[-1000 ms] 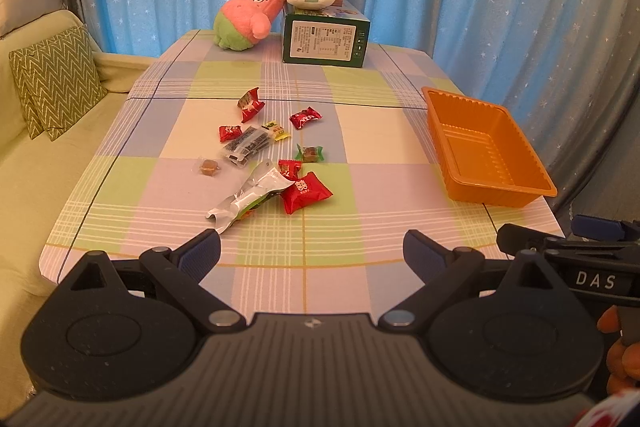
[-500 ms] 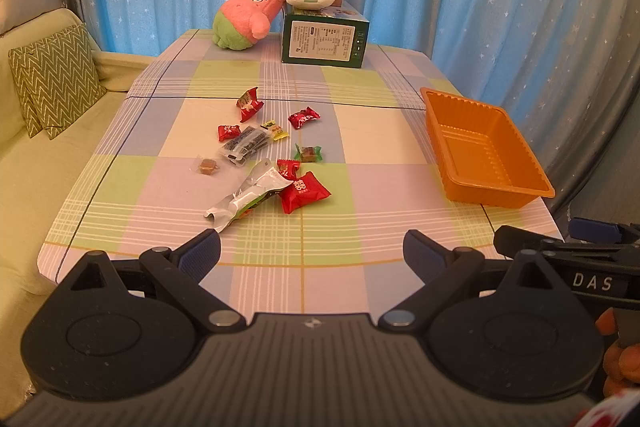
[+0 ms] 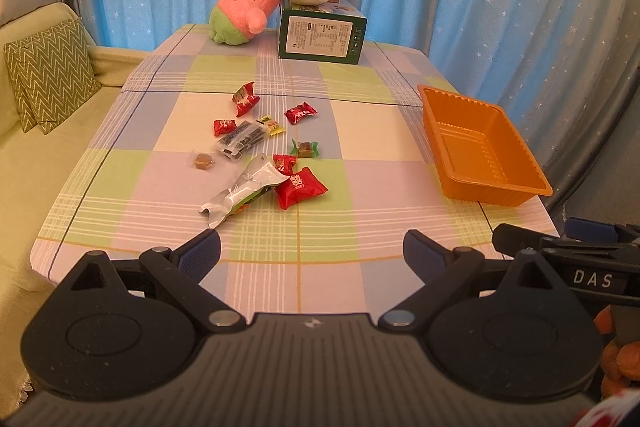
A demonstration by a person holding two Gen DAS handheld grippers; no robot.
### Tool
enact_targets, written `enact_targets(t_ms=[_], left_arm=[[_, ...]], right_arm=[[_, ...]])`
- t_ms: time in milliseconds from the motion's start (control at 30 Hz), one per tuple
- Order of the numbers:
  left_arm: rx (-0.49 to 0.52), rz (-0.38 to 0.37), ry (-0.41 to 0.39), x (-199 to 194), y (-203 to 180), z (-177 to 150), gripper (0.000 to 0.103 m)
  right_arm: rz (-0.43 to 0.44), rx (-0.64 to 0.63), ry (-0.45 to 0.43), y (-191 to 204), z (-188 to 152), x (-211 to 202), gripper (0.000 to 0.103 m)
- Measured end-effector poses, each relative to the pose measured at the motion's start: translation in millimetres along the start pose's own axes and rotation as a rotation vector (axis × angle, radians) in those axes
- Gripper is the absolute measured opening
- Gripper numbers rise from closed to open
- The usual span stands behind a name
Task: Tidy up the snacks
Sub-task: 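Grasp the silver-white wrapper with the left tool while the right tool grasps the red packet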
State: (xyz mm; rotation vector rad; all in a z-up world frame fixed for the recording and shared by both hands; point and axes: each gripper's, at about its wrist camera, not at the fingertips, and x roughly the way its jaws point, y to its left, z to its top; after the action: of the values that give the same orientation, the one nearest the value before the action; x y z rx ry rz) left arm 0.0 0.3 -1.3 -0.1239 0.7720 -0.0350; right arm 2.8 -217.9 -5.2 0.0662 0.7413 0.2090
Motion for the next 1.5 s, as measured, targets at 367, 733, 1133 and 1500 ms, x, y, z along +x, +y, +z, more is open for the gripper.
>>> enact_targets(t_ms=[367, 733, 1133, 1500], left_arm=[[0.086, 0.028, 0.049, 50.2, 46.9, 13.3, 0.093], [0.404, -0.096, 0.153, 135.3, 79.3, 39.1, 0.078], [0.554, -0.146, 0.255, 207.9, 86.3, 40.4, 0.036], [0.442, -0.133, 0.233, 209.8, 106.3, 45.6, 0.027]], right_arm=[[0.035, -0.003, 0.016, -0.7, -6.5, 41.3, 0.103], [0.129, -0.084, 0.039, 18.0, 0.5, 113.5, 0.102], [0.22, -0.177, 0.082, 43.4, 11.4, 186.1, 0.089], [0.27, -0.209, 0.068, 81.6, 16.5, 221.4, 0.089]])
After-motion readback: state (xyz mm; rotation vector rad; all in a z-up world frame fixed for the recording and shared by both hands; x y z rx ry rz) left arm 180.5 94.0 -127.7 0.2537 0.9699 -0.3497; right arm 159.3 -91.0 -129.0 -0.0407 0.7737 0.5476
